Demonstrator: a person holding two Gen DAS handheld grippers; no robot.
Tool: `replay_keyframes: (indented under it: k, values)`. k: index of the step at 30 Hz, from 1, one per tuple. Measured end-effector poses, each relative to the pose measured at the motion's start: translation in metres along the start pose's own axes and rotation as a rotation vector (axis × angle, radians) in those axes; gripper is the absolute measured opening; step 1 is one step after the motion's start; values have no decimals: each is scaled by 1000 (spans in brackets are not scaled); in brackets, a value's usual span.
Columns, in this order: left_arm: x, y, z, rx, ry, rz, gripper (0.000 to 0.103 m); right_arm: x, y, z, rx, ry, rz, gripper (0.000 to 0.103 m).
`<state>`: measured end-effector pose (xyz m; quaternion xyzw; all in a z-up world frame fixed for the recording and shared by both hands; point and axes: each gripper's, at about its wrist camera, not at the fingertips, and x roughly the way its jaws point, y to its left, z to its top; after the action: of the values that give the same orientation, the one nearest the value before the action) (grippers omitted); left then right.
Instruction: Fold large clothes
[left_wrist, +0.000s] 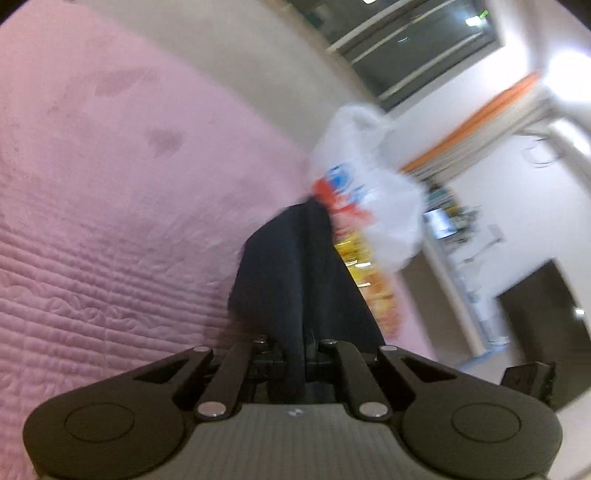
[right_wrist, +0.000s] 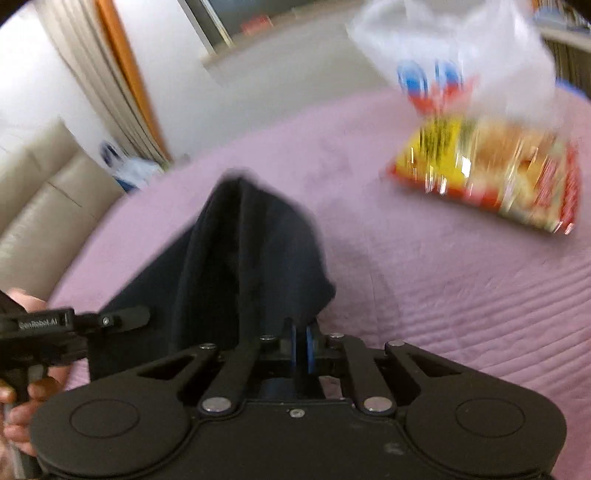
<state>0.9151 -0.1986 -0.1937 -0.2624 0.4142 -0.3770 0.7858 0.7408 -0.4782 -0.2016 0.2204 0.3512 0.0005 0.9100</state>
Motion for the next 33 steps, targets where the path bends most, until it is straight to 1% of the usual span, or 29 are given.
replay_keyframes:
  k: [3, 5, 7, 9, 10, 11, 12, 13, 14, 15, 16, 17, 18, 19, 21, 22, 23, 24, 25, 26, 27, 29, 31, 33]
  values:
    - [-57, -30, -14, 98, -14, -67, 5, -64, 9, -4, -7, -87, 64, 8]
    - [-94, -53, -29, 177, -9, -101, 5, -106, 20, -14, -46, -135, 91, 8]
    - [-133, -77, -53, 264, -5, -130, 5, -149, 30, -32, -68, -170, 116, 8]
    - [-167, -100, -86, 365, 13, -128, 6, -191, 41, -55, -104, -200, 142, 8]
    - [-185, -110, -106, 427, 26, -115, 7, -211, 49, -72, -140, -214, 138, 8]
    - [-199, -116, -128, 484, 55, -89, 9, -231, 58, -91, -176, -205, 132, 10]
    - [-212, -119, -152, 533, 102, -46, 15, -243, 63, -112, -213, -167, 129, 15]
    - [-221, -118, -175, 555, 156, -4, 22, -251, 67, -133, -251, -113, 116, 48]
    - [-227, -108, -201, 549, 234, 47, 26, -255, 68, -158, -283, -26, 78, 84]
    - [-230, -97, -220, 517, 294, 95, 28, -253, 66, -180, -290, 55, 36, 83]
    - [-234, -81, -240, 453, 350, 145, 27, -253, 61, -202, -282, 129, 9, 76]
    - [-239, -68, -253, 388, 384, 166, 26, -252, 55, -218, -262, 191, 1, 75]
    - [-246, -57, -263, 319, 395, 178, 24, -252, 49, -229, -228, 241, -14, 75]
    - [-253, -53, -266, 279, 365, 179, 24, -252, 46, -235, -197, 264, -26, 75]
    - [-263, -55, -261, 233, 269, 156, 25, -255, 47, -233, -155, 238, -10, 75]
    - [-262, -60, -255, 227, 228, 143, 25, -254, 52, -227, -146, 216, 13, 75]
    - [-259, -66, -250, 227, 201, 129, 28, -253, 58, -221, -146, 200, 31, 76]
    - [-254, -73, -247, 234, 193, 118, 34, -250, 64, -216, -150, 194, 46, 76]
    - [-248, -80, -245, 250, 196, 125, 43, -246, 70, -213, -147, 200, 40, 76]
    - [-243, -83, -245, 254, 201, 147, 46, -238, 73, -213, -140, 214, 16, 76]
    - [-242, -82, -248, 245, 210, 161, 48, -234, 76, -216, -127, 236, -9, 76]
    - [-241, -72, -257, 180, 245, 201, 48, -228, 73, -226, -80, 292, -37, 76]
    - [-245, -60, -266, 91, 281, 209, 48, -226, 64, -239, 16, 343, -49, 76]
    - [-248, -47, -284, 14, 323, 220, 49, -229, 54, -252, 112, 377, -60, 77]
